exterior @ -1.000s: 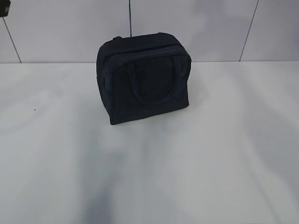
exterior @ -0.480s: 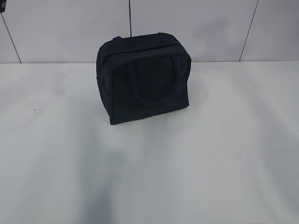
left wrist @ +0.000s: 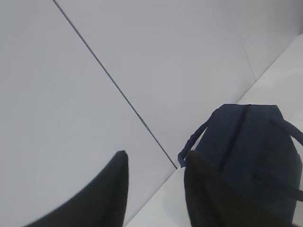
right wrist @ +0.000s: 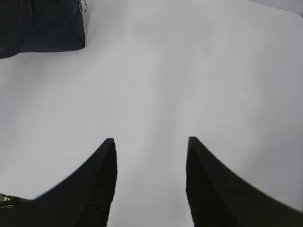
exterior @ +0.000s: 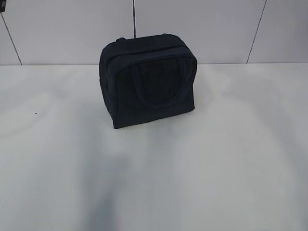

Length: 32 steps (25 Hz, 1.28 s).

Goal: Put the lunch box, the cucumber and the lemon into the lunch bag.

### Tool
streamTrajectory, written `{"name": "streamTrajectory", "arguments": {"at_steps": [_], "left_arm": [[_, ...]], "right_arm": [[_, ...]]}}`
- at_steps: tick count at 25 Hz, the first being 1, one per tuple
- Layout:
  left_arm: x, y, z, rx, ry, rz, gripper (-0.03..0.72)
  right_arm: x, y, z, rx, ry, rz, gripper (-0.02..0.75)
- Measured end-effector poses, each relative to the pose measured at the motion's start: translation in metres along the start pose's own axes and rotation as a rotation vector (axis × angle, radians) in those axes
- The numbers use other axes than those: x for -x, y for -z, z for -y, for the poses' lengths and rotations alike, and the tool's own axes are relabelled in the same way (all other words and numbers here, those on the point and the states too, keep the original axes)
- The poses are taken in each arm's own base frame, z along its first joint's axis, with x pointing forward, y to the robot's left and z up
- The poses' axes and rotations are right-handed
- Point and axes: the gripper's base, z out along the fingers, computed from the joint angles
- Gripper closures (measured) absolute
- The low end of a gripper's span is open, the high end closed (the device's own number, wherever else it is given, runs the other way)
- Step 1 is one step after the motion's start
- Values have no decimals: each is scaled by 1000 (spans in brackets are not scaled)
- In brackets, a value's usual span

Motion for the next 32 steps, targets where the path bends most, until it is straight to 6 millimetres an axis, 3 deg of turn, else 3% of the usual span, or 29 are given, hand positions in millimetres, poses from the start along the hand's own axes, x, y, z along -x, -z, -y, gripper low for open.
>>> {"name": "streamTrajectory", "arguments": {"at_steps": [6, 13, 18, 32], "left_arm": [[0, 0, 0, 1, 17, 3, 399], [1, 0, 0, 2, 34, 7, 399], [1, 0, 0, 2, 37, 7, 399], [1, 0, 0, 2, 37, 7, 399]], "right_arm": [[-56, 26, -14, -15, -1, 37, 375], [-102, 45, -27, -8, -100, 116, 338], [-127, 39, -37, 19, -142, 163, 286], [-212, 8, -58, 19, -164, 264, 280]]}}
